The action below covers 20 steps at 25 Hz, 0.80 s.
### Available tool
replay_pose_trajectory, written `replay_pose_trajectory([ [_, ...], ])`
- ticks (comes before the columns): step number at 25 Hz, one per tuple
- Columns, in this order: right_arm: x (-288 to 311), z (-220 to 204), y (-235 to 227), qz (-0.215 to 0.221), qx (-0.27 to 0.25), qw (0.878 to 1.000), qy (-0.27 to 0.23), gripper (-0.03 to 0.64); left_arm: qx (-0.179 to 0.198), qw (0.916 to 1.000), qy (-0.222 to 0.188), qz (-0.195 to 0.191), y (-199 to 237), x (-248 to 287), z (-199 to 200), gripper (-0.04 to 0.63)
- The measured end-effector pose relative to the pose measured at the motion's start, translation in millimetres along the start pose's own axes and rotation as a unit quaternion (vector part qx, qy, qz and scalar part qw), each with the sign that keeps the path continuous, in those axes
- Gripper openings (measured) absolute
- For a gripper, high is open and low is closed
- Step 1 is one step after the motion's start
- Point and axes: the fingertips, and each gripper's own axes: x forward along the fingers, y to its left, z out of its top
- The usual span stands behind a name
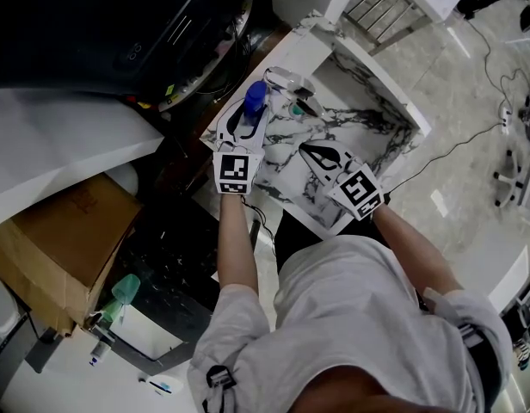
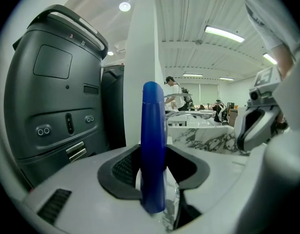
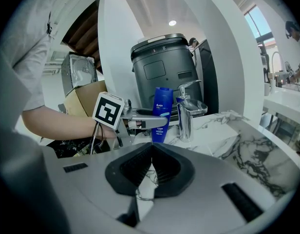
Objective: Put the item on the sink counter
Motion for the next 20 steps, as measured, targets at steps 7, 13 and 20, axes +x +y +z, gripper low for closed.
replay_pose_trajectory([
  [7, -0.1, 2.3, -0.2, 0.0, 0.0, 1.0, -0.001, 0.005, 0.003, 0.9999, 0.011, -0.004, -1.8, 1.9, -2.1, 0.167],
  [13, 0.6, 3.2, -1.4, 0.0, 0.001, 1.0, -0.002, 0.005, -0.002, 0.9999, 0.014, -0.003, 1.1, 2.7, -2.6, 0.167],
  [20, 1.4, 6.9, -1.7, 0.002, 0.0, 1.0, -0.006, 0.005, -0.002, 0.9998, 0.021, -0.002, 0.8, 2.4, -3.1, 0.167],
])
